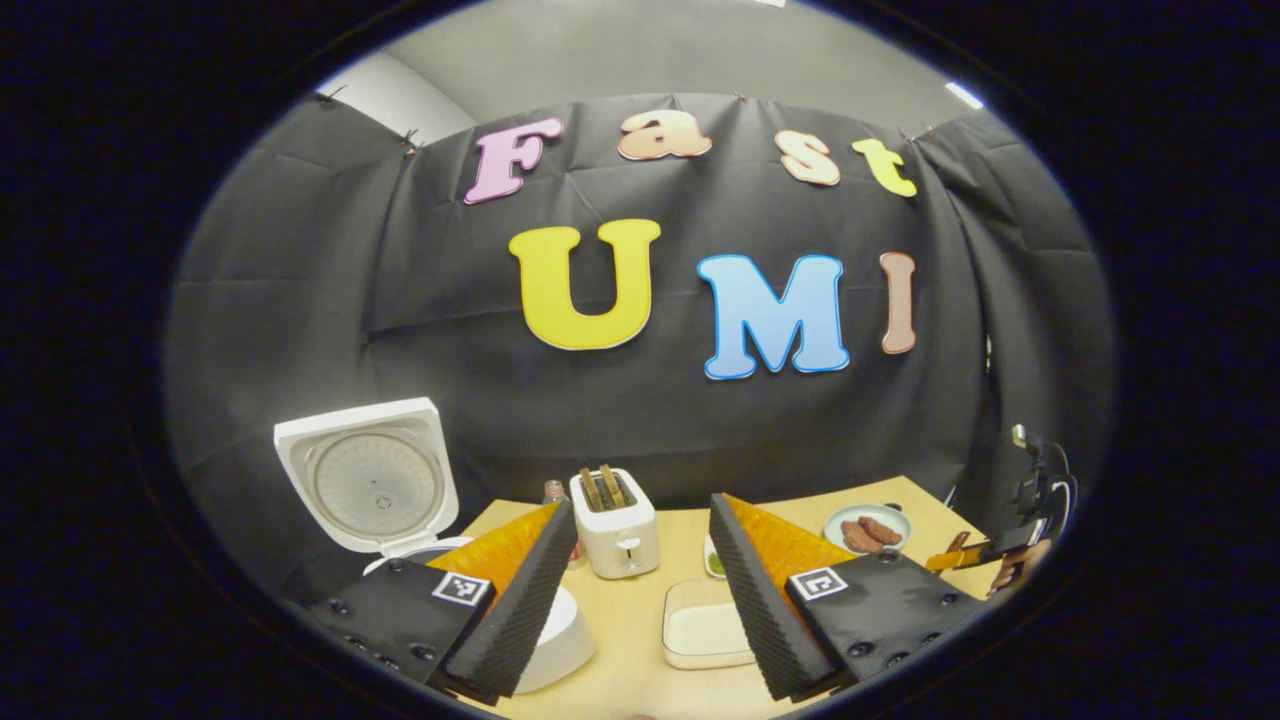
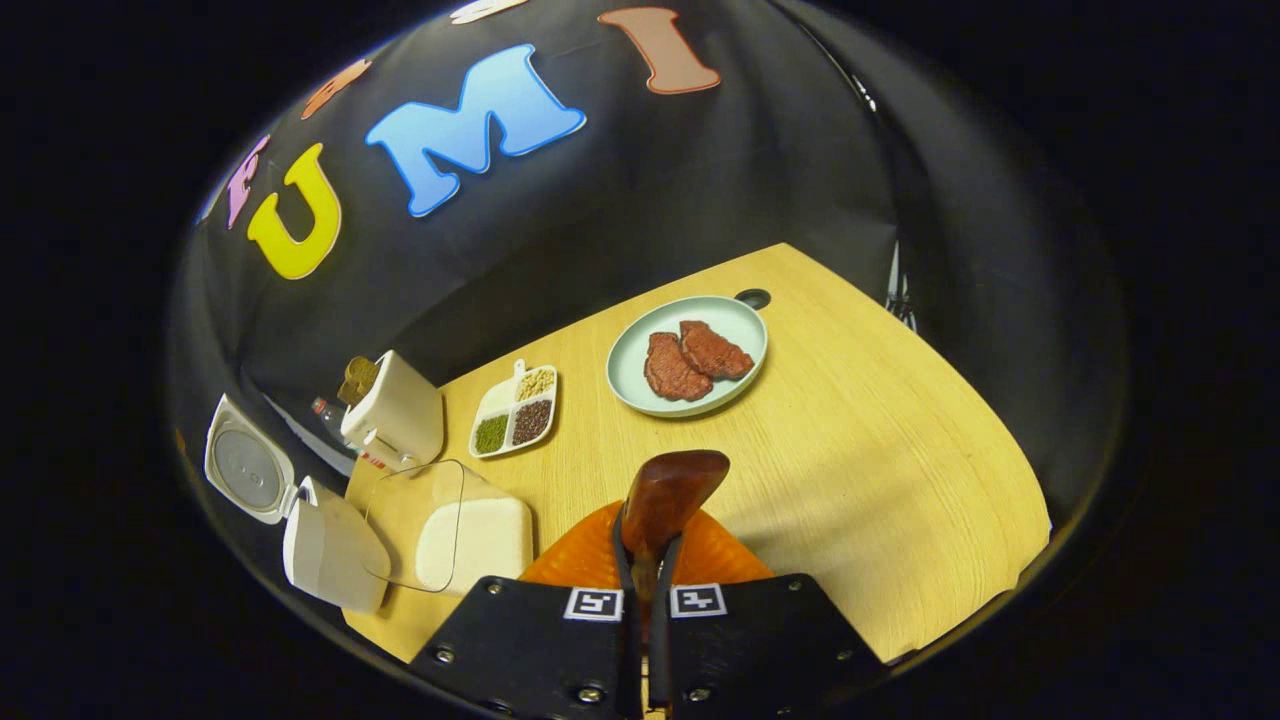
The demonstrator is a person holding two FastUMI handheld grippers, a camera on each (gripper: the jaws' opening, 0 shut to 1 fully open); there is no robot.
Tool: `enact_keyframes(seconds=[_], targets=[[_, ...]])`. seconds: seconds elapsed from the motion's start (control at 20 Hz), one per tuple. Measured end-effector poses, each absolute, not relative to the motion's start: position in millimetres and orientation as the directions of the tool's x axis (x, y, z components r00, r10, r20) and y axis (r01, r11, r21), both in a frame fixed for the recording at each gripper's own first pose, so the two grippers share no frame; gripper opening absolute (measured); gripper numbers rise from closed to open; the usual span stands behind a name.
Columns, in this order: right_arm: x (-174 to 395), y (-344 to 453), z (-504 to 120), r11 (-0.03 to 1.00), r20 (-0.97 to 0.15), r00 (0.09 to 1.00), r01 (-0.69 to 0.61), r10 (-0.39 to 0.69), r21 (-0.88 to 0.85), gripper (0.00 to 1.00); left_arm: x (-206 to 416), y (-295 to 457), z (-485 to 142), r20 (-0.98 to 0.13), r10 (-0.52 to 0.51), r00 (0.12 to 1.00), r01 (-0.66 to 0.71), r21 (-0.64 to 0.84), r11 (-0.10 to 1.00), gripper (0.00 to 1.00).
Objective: Close the left gripper, press the button to open the rice cooker; take a wooden spoon from the chopstick holder with the right hand, scoop a spoonful of rice and pour it into the rice cooker, then put the wooden spoon back into the chopstick holder.
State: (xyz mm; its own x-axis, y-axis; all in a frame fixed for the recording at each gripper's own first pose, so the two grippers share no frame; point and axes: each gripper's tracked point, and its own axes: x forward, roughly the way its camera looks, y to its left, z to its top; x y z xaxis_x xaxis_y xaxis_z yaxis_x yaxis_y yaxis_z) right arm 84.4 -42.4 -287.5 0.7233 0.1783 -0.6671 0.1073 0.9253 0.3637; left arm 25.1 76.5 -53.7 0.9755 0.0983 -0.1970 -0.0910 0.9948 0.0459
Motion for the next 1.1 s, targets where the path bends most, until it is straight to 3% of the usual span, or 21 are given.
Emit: enact_keyframes(seconds=[0.4,0.7,0.85,1.1], targets=[[66.9,-35.8,-196.5,0.943,-0.547,0.831,0.095,0.102,0.32,0.03,13.2,115.8,-51.4,-0.168,0.065,0.984,-0.064,0.012,0.998,0.93],[89.0,53.7,-143.6,0.941,-0.444,0.861,-0.106,0.248,0.321,0.03,7.5,146.3,-50.9,-0.154,0.066,0.986,-0.069,-0.011,0.998,0.94],[102.6,107.6,-146.7,0.932,-0.438,0.84,-0.196,0.32,0.307,0.03,4.8,164.4,-52.3,-0.145,0.071,0.987,-0.073,-0.005,0.997,0.94],[123.5,163.5,-177.6,0.939,-0.462,0.819,-0.266,0.34,0.218,0.03,3.6,195.5,-51.0,-0.136,0.079,0.988,-0.081,-0.01,0.997,0.94]])
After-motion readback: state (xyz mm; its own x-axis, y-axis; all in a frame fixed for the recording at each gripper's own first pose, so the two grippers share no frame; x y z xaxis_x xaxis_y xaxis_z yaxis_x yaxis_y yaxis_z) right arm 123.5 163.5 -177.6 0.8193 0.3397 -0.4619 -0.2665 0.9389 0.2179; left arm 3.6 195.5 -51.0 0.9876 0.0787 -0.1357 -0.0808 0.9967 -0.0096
